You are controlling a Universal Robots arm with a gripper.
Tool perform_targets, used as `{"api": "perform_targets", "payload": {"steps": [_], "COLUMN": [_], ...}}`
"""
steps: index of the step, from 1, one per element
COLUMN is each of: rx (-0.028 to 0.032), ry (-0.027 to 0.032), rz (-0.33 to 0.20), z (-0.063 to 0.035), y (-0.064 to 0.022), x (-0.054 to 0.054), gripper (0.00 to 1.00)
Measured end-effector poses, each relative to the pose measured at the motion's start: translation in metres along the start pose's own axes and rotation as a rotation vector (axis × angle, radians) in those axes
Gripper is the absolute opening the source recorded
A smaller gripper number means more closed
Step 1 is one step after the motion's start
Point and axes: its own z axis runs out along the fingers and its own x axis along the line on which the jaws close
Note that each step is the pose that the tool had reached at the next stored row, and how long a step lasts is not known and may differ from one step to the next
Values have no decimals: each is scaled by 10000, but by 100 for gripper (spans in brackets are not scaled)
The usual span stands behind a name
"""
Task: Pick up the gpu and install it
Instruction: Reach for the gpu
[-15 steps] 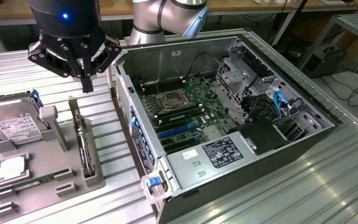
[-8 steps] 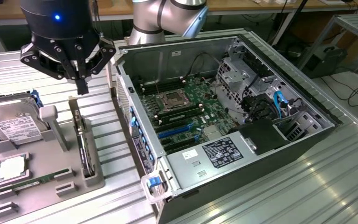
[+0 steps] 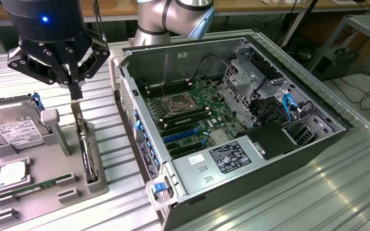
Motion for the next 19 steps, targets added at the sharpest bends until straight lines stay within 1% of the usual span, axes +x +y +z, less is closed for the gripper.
{"api": "perform_targets", "payload": {"steps": [15, 19], "rx": [-6, -8], "ry": [14, 15], "rz": [-282, -321], "z": [-8, -8], "y": [-21, -22], "x": [267, 285], "gripper": [11, 11]}}
